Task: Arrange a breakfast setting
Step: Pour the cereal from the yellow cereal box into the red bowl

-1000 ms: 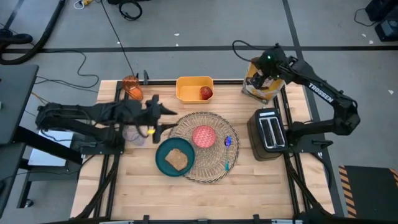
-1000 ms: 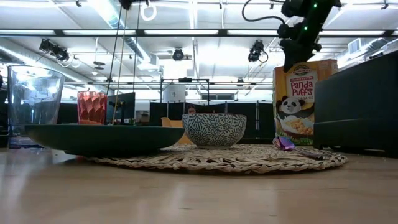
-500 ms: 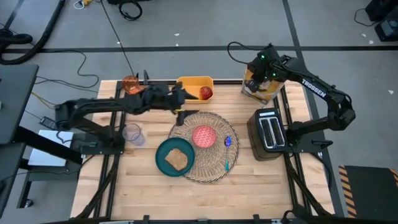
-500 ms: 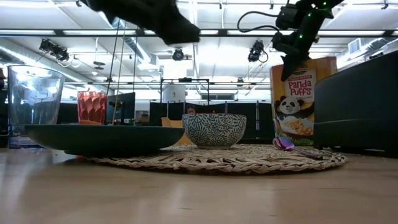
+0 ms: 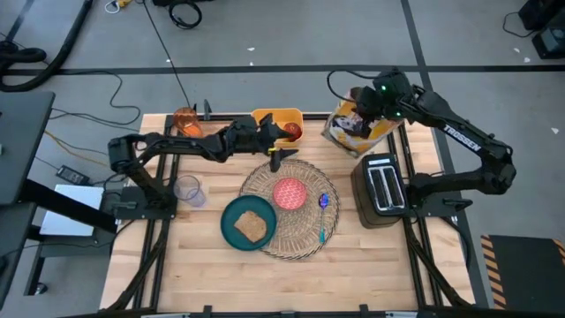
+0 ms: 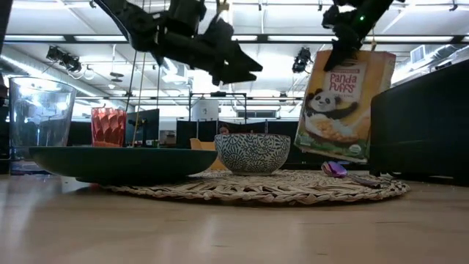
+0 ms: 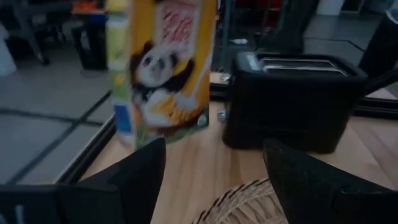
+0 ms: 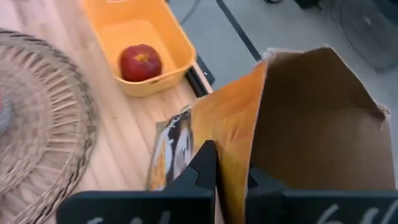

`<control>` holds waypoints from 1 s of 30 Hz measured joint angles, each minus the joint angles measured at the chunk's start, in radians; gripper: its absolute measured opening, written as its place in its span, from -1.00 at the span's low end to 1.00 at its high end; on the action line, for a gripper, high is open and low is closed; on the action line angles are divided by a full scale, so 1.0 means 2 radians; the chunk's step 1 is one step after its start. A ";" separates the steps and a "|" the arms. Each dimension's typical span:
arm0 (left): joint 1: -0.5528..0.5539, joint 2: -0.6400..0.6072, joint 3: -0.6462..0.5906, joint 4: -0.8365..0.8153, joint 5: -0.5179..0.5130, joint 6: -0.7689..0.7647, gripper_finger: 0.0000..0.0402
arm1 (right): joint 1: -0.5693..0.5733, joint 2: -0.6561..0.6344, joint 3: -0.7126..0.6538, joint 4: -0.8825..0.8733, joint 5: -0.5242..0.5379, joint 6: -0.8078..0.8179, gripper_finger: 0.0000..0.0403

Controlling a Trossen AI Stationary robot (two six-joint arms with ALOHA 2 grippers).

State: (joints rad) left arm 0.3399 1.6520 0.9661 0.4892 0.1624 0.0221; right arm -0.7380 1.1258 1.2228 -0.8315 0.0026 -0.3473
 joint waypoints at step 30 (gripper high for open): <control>0.004 0.058 0.039 0.056 0.043 -0.044 0.76 | 0.133 -0.021 0.000 -0.008 -0.132 -0.019 -0.98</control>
State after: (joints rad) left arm 0.3489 1.7689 1.0435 0.6004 0.2491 -0.0652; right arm -0.4722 1.0847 1.2228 -0.8474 -0.2607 -0.3858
